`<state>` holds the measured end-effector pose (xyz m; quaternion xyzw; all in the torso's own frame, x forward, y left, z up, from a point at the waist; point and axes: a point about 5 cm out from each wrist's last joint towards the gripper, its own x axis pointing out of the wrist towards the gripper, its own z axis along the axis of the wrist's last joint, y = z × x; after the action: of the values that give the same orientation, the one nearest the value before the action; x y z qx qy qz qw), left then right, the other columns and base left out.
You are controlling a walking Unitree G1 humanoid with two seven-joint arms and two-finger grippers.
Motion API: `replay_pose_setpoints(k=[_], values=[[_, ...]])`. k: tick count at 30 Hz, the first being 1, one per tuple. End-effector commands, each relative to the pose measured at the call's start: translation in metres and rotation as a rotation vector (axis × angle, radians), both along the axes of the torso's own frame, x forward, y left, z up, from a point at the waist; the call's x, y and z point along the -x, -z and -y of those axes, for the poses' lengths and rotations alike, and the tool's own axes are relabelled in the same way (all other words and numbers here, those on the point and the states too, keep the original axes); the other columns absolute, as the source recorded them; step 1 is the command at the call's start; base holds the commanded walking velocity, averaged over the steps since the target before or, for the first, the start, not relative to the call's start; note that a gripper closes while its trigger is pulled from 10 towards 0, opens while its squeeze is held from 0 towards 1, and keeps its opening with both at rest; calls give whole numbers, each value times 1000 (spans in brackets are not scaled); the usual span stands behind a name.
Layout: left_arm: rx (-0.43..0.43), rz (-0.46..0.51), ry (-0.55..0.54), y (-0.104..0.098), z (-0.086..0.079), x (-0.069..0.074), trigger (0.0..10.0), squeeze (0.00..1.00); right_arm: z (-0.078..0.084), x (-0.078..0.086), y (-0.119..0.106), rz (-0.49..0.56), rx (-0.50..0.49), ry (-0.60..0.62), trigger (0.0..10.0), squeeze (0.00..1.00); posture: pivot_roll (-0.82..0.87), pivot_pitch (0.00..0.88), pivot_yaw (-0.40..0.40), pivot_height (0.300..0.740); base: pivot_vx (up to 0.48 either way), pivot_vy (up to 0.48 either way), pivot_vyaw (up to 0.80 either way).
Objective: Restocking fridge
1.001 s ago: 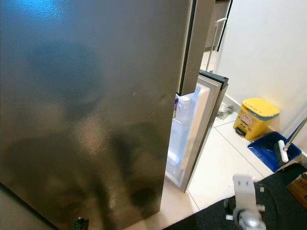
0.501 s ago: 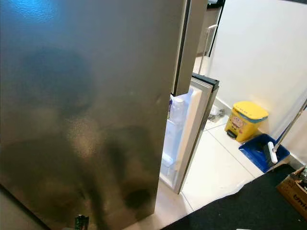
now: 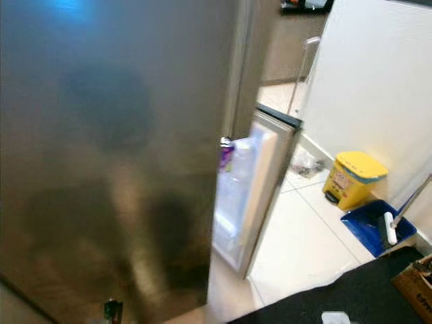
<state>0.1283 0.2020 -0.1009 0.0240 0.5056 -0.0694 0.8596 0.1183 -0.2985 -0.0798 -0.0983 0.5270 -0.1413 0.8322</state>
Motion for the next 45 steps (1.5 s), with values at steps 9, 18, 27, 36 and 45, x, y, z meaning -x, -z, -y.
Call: replay_pose_setpoints(k=[9, 18, 27, 36, 45], values=[[22, -12, 5, 2, 9, 3, 10000, 0, -6, -3, 2, -8, -12, -18, 10000, 0, 2, 0, -21, 740, 0, -480, 0], [30, -15, -1, 3, 11, 3, 10000, 0, -1, -17, -5, 32, 10, -53, 10000, 0, 1, 0, -27, 740, 0, -480, 0], [28, -19, 0, 3, 12, 5, 10000, 0, 8, -60, -29, 164, 48, -122, 10000, 0, -3, 0, -33, 740, 0, -452, 0], [32, -21, 1, 4, 15, 5, 10000, 0, 7, -75, -37, 202, 53, -168, 10000, 0, -4, 0, -33, 740, 0, -393, 0], [25, -24, -17, 4, 15, 4, 10000, 0, -1, -77, -35, 203, -8, -221, 10000, 0, -7, 0, -32, 740, 0, -165, 267]])
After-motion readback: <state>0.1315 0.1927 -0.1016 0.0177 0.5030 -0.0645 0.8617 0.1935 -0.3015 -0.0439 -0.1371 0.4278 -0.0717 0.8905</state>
